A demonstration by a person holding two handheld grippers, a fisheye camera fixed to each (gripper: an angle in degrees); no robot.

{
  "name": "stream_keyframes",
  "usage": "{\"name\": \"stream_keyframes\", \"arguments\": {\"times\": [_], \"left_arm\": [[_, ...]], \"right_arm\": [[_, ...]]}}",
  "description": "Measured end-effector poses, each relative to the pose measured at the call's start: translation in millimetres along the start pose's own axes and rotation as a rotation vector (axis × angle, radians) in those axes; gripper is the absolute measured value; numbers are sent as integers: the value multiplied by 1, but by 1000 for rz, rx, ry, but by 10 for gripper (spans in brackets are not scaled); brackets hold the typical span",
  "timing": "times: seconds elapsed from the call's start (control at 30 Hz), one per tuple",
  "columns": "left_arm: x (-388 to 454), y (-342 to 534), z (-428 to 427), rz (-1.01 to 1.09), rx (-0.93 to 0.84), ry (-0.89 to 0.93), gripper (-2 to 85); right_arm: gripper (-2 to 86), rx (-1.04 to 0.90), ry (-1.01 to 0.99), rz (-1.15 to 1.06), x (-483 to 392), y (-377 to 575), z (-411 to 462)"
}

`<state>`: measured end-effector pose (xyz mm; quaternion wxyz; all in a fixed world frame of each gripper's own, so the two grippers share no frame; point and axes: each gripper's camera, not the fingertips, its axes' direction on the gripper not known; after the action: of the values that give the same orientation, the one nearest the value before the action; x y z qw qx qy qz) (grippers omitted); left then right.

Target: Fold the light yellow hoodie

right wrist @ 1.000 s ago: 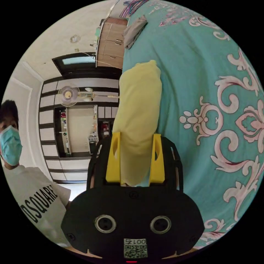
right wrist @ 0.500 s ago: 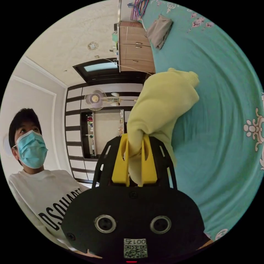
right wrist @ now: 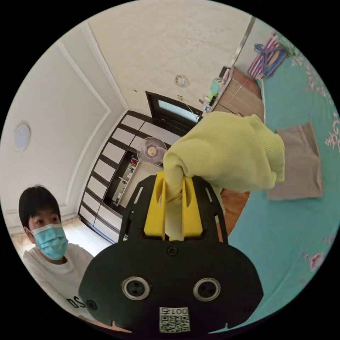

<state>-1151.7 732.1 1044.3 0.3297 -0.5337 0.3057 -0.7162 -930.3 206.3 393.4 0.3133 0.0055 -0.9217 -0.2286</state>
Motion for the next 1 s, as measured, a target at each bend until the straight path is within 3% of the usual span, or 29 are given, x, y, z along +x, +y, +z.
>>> {"name": "stream_keyframes", "arguments": {"times": [0.13,0.23,0.3,0.4,0.5,0.6,0.67,0.73,0.83,0.9,1.0], "left_arm": [[-87,4,82,-115,77,-25,80],[-174,57,142,-247,-100,-151,50],[-211,102,167,-254,-213,-101,23],[-234,161,165,-163,-217,-168,4],[-230,178,158,70,-263,-476,-10],[-209,182,172,364,-239,-753,-15],[-206,186,202,575,-253,-915,-14],[-228,191,233,621,-330,-1027,-11],[-316,218,273,446,-644,-1161,-10],[-337,251,272,445,-591,-1150,-10],[-340,322,251,512,-464,-1155,-10]], "right_arm": [[74,-202,140,57,80,-99,73],[60,-284,477,269,161,-104,91],[39,-298,602,255,180,-87,100],[17,-319,530,88,179,-57,150],[9,-413,611,-166,135,-30,238],[8,-466,907,-458,85,3,343],[7,-668,1079,-563,85,32,433],[6,-690,1145,-630,81,53,481],[4,-662,1194,-718,69,77,536],[2,-690,1182,-759,59,82,564],[0,-647,1322,-793,8,82,594]]}}
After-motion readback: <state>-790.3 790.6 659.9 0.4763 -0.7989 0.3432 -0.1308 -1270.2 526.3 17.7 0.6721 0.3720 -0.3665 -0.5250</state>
